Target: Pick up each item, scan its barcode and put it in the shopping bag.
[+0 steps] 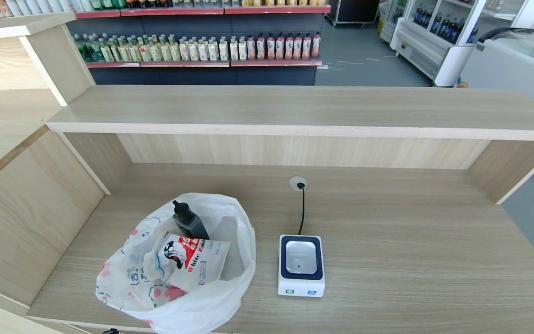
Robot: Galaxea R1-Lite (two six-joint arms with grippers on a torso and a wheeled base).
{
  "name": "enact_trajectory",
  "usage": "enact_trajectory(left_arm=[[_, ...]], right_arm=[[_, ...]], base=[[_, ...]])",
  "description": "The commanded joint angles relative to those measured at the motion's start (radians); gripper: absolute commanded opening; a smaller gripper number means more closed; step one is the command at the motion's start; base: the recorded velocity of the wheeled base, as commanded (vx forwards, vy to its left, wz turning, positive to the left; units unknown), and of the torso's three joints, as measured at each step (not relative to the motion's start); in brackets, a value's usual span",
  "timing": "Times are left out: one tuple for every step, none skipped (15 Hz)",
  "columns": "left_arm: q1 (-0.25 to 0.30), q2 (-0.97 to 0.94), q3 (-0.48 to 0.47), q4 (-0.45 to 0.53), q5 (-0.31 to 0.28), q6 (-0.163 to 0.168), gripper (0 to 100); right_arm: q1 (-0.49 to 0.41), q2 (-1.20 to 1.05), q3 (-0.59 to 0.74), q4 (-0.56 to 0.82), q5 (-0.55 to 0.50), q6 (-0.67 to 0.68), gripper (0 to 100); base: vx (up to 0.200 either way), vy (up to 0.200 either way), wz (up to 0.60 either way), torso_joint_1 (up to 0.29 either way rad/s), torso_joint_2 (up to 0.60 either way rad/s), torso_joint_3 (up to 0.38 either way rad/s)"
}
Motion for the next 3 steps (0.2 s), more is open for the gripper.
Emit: enact_trajectory(left_arm=[[0.0, 0.0, 0.0, 0.0, 0.0, 0.0, 100], [0.0, 0.0, 0.0, 0.0, 0.0, 0.0, 100], [0.0, 0.0, 0.0, 0.0, 0.0, 0.0, 100]], right_arm=[[0.001, -0.013, 0.0, 0.006, 0.0, 0.0, 100], [0.001, -0.013, 0.0, 0.007, -0.001, 0.0, 100], [0.001, -0.013, 0.0, 0.009, -0.003, -0.003, 100]], base=[[0.0, 0.0, 0.0, 0.0, 0.0, 0.0], [0.0, 0.0, 0.0, 0.0, 0.0, 0.0], [0.0, 0.0, 0.0, 0.0, 0.0, 0.0]])
